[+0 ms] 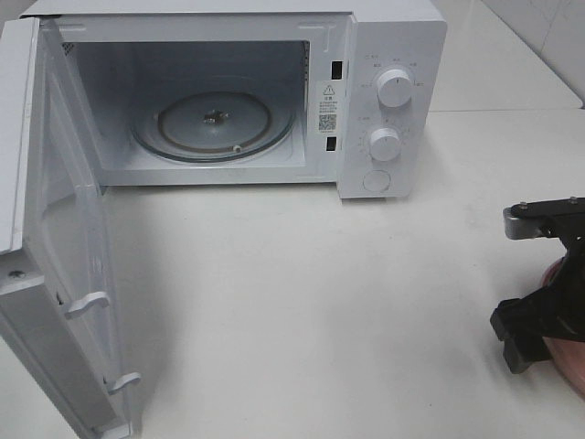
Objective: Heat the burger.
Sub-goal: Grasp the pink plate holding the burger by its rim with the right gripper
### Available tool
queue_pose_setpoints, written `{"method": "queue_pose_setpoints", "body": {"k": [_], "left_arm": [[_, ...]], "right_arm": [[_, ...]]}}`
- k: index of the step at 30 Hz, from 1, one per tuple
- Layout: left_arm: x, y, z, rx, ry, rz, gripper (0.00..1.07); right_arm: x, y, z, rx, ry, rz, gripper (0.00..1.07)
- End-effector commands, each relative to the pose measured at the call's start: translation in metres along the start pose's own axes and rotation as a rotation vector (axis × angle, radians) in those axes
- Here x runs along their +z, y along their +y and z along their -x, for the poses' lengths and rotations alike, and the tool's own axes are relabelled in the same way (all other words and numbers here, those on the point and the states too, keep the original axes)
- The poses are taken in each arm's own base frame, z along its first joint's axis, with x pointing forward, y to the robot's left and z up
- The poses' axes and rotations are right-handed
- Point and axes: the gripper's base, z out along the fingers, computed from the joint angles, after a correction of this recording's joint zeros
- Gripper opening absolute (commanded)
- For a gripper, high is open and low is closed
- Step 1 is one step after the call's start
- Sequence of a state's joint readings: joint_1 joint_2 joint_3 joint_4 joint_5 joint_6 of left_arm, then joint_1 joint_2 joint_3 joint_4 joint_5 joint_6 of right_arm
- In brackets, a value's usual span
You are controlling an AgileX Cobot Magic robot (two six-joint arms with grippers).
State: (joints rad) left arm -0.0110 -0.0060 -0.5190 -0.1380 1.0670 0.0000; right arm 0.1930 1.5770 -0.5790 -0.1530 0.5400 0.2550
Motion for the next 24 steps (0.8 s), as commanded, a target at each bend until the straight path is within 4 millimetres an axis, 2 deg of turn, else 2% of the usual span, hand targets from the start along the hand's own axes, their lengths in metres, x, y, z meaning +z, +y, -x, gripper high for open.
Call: {"method": "queue_pose_setpoints", "body": {"k": [1, 9, 14, 15, 16, 17, 19, 20, 21, 22, 24], "left_arm": [[-0.002, 0.000, -0.001, -0.001, -0.014, -0.001, 1.00], [-0.002, 0.000, -0.001, -0.001, -0.014, -0.001, 1.00], [-0.002, 0.000, -0.001, -0.001, -0.014, -0.001, 1.00], [-0.002, 0.000, -0.001, -0.001, -0.014, -0.001, 1.00], [-0.002, 0.000, -0.001, -0.001, -0.014, -0.001, 1.00], [-0.002, 0.000, -0.001, -0.001, -0.014, -0.001, 1.00], [-0.002, 0.000, -0.001, -0.001, -0.014, -0.001, 1.00], [-0.002, 0.000, -0.001, -0.001, -0.014, -0.001, 1.00], [-0.002, 0.000, -0.001, -0.001, -0.014, -0.001, 1.00], [-0.002, 0.000, -0.001, -0.001, -0.014, -0.001, 1.00], [-0.002, 0.000, -0.001, -0.001, -0.014, -0.001, 1.00]], "right_arm": [[0.008, 0.000, 0.004, 0.023, -0.013, 0.003, 0.89], [0.025, 0.003, 0.008, 0.035, 0.002, 0.006, 0.87], [0.033, 0.003, 0.009, 0.028, 0.017, 0.003, 0.80], [0.033, 0.003, 0.009, 0.031, 0.014, -0.005, 0.73], [0.033, 0.003, 0.009, 0.031, 0.014, -0.005, 0.73], [0.033, 0.002, 0.009, 0.034, 0.015, -0.015, 0.66], [0.033, 0.001, 0.009, 0.039, 0.018, -0.019, 0.63], [0.033, 0.001, 0.008, 0.045, 0.029, -0.024, 0.55], [0.033, 0.001, 0.008, 0.045, 0.029, -0.024, 0.55], [0.033, 0.001, 0.007, 0.042, 0.038, -0.027, 0.46], [0.033, 0.001, 0.007, 0.042, 0.039, -0.027, 0.42]]}}
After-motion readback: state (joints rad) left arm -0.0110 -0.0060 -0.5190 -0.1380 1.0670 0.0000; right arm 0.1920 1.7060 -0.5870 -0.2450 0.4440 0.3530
